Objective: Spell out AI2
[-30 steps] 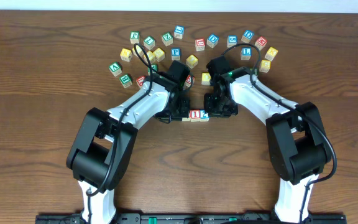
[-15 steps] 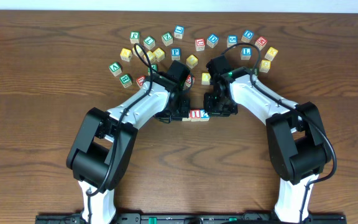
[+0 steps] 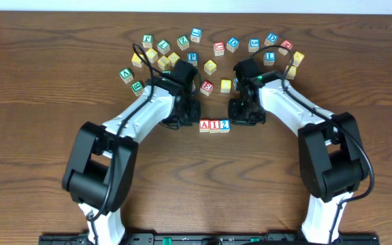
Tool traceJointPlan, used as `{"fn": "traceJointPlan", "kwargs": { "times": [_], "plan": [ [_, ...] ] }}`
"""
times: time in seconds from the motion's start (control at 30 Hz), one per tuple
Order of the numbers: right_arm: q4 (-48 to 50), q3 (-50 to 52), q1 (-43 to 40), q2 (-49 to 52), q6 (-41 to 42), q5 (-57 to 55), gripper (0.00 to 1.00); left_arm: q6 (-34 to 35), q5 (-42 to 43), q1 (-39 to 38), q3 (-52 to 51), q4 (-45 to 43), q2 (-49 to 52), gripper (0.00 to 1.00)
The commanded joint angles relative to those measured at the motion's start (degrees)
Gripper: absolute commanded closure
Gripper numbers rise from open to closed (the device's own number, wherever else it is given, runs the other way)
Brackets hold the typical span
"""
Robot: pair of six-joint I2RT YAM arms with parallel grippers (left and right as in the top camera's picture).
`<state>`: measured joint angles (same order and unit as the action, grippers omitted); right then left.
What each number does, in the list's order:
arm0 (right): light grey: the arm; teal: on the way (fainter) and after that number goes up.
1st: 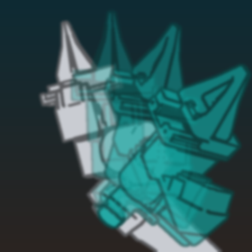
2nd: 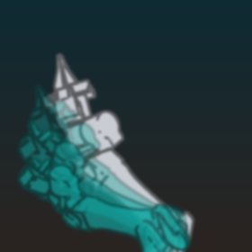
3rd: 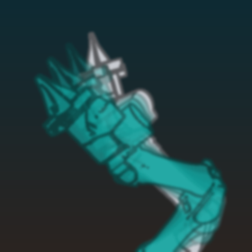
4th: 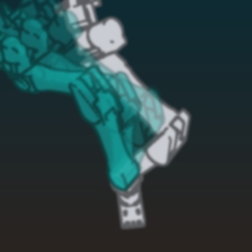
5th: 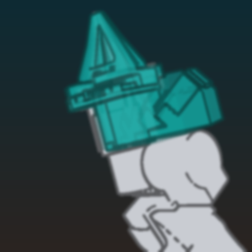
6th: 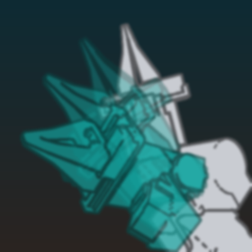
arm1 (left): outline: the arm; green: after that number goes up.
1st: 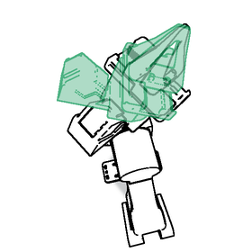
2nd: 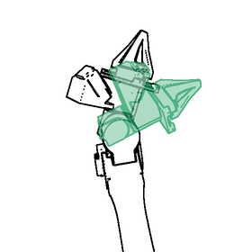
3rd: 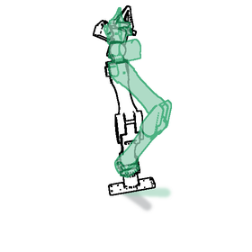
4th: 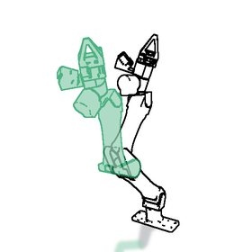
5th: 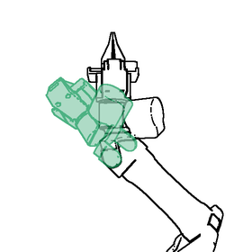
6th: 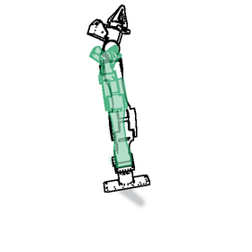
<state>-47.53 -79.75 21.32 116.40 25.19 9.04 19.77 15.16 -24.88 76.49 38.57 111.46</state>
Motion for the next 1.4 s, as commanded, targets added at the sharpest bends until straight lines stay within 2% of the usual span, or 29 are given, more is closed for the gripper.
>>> {"fn": "traceJointPlan", "kwargs": {
  "times": [0.0, 0.53, 1.1, 1.37],
  "plan": [
    [-0.22, 0.17, -0.28, -3.1, -1.07, 0.13, 0.82, -1.38, 0.66, 0.79, -0.13, 0.33, -2.45, 0.92],
    [-1.97, 0.17, 0.35, -9.05, -2.1, 0.92, 0.85, -2.19, -3.02, 6.05, 1.01, 1.62, -8.96, 0.92],
    [-4.09, 0.33, 12.46, -6.4, -0.59, 1.42, 0.86, -2.1, -10.69, 14.08, 0.98, 1.86, -9.66, 0.92],
    [-6.05, 0.37, 15.91, -4.79, 3.1, -4.55, 0.82, -1.73, -11.82, 17.44, 0.98, 1.86, -9.66, 0.92]
  ]
}}
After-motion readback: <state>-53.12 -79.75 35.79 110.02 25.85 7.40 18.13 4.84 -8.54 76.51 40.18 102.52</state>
